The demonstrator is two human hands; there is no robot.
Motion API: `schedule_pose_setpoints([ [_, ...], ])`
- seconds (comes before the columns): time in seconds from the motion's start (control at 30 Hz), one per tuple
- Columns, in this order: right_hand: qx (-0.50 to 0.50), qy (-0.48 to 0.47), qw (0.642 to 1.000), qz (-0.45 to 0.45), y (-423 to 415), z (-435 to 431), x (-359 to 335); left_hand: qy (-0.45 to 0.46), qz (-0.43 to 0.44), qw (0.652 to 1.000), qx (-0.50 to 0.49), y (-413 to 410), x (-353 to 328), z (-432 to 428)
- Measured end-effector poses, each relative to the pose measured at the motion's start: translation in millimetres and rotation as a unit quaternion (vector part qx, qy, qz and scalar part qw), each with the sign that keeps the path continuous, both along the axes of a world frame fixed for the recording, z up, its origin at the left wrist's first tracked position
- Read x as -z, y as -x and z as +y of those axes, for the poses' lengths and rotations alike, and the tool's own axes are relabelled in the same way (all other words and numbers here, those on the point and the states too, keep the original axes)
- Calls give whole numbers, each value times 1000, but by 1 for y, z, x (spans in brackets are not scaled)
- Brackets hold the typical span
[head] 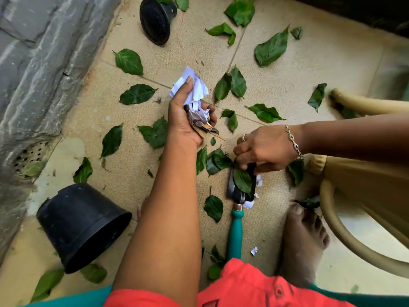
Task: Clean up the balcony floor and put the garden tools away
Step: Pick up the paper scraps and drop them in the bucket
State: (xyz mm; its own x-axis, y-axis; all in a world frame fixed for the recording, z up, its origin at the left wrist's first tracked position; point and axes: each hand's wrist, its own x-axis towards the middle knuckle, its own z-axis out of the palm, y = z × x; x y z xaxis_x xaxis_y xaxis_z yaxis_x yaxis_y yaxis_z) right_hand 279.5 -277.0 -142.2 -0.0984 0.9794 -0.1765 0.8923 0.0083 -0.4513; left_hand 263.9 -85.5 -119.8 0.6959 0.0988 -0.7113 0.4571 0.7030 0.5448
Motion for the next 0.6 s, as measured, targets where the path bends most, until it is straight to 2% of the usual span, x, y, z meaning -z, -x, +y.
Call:
schedule_pose_setpoints([
  [0.07,-45,7,998,-33,3,-5,5,1,1,1000,22,-1,-1,-9],
  [0.33,-75,-37,993,-88,7,-21,11,2,-20,996,87,-7,-11,-33],
  [0.5,-5,-119,989,-92,25,-29,27,11,-12,995,100,-6,-10,-39],
  [0.6,1,-114,990,-84,27,-24,25,11,-11,995,102,-6,-10,-40],
])
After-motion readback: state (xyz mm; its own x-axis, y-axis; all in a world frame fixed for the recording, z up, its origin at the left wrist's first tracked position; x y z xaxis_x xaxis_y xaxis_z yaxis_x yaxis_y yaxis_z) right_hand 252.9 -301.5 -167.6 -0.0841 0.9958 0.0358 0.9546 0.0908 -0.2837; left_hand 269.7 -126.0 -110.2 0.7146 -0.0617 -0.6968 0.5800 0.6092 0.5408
